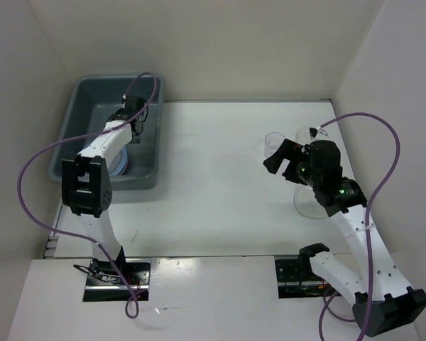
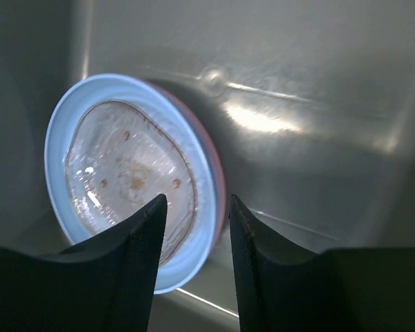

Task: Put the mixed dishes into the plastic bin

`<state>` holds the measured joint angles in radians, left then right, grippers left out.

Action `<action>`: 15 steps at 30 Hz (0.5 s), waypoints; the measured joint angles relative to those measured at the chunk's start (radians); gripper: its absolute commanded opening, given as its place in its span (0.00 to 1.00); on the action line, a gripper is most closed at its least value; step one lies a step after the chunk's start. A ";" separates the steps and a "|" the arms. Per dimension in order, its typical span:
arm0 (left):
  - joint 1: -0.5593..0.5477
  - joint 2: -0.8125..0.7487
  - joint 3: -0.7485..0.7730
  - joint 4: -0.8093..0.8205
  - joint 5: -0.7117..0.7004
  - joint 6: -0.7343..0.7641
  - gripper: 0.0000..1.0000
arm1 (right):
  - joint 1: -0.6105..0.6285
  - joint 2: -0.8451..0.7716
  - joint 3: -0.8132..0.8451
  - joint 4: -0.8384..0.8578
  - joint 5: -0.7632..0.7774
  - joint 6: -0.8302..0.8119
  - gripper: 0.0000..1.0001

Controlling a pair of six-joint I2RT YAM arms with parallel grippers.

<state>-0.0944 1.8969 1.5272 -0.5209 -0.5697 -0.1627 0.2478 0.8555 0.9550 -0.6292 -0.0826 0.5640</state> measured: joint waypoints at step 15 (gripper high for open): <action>-0.188 -0.347 0.133 0.167 0.555 -0.214 0.52 | 0.000 0.180 0.063 0.000 0.031 -0.003 0.99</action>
<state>-0.2829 1.5497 1.6600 -0.3534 -0.0143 -0.3771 0.2478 1.0351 1.0180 -0.6292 -0.0517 0.5606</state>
